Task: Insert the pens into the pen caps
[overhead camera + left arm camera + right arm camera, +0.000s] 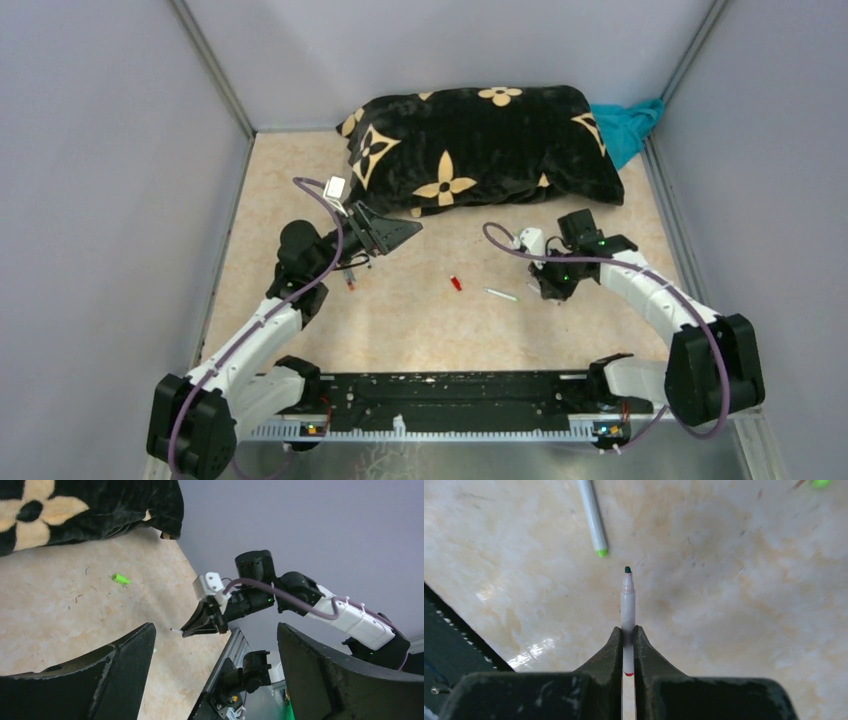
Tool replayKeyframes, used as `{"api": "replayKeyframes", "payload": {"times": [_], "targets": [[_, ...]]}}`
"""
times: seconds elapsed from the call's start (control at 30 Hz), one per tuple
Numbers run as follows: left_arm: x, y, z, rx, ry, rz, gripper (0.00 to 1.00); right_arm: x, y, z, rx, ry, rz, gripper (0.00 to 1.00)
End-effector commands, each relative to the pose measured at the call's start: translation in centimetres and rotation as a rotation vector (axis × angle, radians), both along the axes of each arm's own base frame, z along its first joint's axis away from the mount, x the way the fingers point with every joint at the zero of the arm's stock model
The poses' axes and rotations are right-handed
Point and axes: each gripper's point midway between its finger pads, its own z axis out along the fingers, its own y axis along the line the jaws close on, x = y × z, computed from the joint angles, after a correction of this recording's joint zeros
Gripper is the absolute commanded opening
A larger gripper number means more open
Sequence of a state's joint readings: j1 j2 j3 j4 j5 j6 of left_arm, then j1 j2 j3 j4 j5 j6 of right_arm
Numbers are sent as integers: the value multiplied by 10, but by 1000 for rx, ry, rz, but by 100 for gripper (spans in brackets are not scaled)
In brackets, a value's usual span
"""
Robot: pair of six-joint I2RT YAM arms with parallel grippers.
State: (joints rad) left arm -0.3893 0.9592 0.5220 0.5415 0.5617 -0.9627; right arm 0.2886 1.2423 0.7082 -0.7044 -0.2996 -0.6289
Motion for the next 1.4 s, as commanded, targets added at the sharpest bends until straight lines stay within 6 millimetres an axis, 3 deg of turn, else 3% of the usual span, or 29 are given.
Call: {"api": "replayKeyframes", "payload": {"times": [0.0,0.23,0.47,0.63,0.87,1.37], "targets": [[2,-1,20,-29,-135,13,98,14,33,74,190,-121,171,0],[3,2,23,-22,-123,33,99,16,67,146,379,-187,297,0],[-22,-3,54,-40,-323,-40,99,19,104,209,624,-171,341,0],[-37,-23,70,-89,-399,-81,97,17,124,243,804,-105,318,0],[-44,-59,80,-82,-475,-104,88,8,137,261,947,-14,319,0],[-33,-125,72,-77,-409,-199,56,-6,140,265,1022,49,338,0]]}}
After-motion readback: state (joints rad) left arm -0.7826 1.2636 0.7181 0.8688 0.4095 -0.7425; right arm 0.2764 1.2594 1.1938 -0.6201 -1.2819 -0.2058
